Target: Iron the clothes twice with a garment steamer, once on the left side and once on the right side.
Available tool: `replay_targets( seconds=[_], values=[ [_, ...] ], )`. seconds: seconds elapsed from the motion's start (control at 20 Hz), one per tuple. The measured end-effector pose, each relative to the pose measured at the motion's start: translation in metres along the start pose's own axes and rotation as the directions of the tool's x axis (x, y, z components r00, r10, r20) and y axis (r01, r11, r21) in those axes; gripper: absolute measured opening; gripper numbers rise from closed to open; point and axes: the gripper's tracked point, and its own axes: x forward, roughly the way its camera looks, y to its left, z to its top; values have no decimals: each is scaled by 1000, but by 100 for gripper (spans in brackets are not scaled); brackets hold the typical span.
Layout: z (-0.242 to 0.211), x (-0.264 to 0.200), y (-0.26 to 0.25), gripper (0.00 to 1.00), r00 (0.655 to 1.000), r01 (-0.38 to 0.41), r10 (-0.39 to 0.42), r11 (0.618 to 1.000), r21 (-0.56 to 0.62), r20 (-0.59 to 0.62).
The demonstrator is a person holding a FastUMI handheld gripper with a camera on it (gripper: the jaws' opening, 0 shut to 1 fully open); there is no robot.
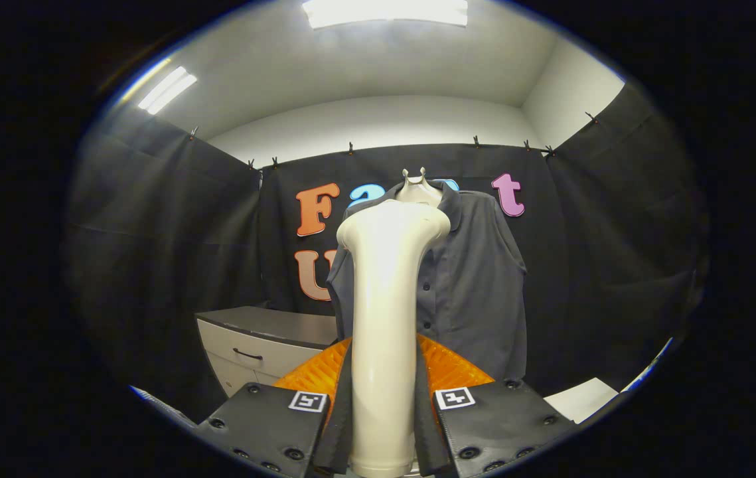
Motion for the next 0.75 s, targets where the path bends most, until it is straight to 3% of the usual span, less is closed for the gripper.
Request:
replay_targets(
  seconds=[0.75],
  values=[
    [-1, -7, 2, 45, 1000, -2, 2, 1000, -1, -8]
  ],
)
